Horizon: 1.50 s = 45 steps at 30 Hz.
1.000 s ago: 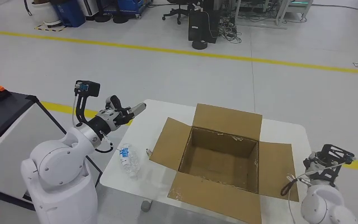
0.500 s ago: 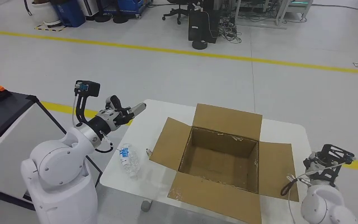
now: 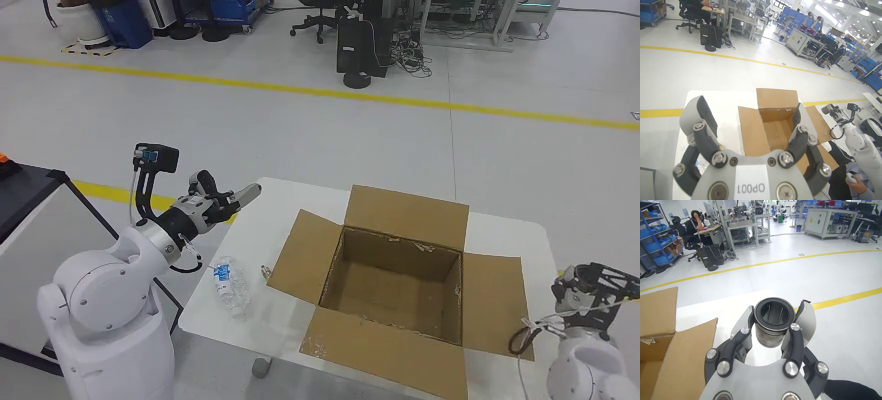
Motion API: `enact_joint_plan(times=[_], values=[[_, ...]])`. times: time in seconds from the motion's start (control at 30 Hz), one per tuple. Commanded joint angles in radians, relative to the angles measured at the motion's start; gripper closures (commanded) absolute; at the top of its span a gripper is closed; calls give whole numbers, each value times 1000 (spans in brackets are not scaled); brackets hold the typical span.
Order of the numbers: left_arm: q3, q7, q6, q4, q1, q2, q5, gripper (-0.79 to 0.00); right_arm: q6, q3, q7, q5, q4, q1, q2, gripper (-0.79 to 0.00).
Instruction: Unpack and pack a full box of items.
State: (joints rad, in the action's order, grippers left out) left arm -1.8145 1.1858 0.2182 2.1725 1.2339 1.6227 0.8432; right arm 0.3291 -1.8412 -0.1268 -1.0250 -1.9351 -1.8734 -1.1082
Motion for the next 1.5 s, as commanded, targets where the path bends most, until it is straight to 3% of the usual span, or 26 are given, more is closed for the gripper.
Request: enact_joint_plan(times=[0.0, 0.43, 0.77, 1.1, 1.3, 1.47], values=[[0, 0, 0, 0, 0, 0, 0, -785, -40, -8, 39, -2, 23, -8, -1, 0], [0, 0, 0, 0, 0, 0, 0, -785, -209, -24, 143, -65, 146, -29, -8, 0], [0, 0, 0, 0, 0, 0, 0, -785, -475, -2, 323, -136, 360, 35, -3, 0], [0, 0, 0, 0, 0, 0, 0, -785, -606, -85, 232, 34, 369, 28, 0, 0], [0, 0, 0, 0, 0, 0, 0, -785, -613, -152, 253, 42, 353, 2, 1, 0], [0, 0, 0, 0, 0, 0, 0, -785, -598, -138, 313, -15, 400, 11, -3, 0]])
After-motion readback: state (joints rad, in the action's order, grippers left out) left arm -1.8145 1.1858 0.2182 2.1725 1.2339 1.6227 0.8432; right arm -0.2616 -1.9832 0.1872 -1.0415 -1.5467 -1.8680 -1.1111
